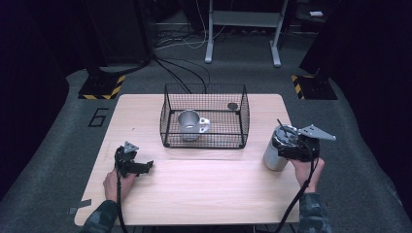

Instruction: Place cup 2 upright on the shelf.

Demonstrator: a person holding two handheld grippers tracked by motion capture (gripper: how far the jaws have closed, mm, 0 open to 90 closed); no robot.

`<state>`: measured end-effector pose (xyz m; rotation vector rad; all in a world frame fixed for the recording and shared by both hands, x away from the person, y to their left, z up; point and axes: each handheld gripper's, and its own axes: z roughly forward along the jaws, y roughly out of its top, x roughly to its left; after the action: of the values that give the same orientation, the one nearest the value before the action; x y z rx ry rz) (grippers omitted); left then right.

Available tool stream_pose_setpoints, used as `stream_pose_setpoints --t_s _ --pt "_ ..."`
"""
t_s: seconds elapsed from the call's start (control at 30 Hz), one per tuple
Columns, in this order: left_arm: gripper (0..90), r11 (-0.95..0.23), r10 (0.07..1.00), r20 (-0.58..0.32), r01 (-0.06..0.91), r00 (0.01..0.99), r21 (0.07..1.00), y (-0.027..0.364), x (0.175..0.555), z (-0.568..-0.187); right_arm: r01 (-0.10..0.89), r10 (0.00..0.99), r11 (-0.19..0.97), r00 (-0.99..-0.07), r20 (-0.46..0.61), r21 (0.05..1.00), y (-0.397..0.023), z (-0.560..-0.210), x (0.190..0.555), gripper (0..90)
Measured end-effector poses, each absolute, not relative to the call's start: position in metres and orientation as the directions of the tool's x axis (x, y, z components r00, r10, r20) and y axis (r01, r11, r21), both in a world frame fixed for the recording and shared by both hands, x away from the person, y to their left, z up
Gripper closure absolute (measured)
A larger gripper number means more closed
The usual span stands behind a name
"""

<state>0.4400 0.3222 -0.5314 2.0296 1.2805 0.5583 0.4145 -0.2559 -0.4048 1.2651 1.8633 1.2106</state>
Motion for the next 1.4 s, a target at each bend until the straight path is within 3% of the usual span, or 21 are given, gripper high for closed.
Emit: stream_pose_setpoints --t_s 1.4 --pt "0.3 -0.299 0.903 0.007 0.62 0.429 0.726 0.322 0.44 -0.531 0.372 0.839 0.209 -0.543 0.029 0.904 -0.203 -0.386 0.409 3.7"
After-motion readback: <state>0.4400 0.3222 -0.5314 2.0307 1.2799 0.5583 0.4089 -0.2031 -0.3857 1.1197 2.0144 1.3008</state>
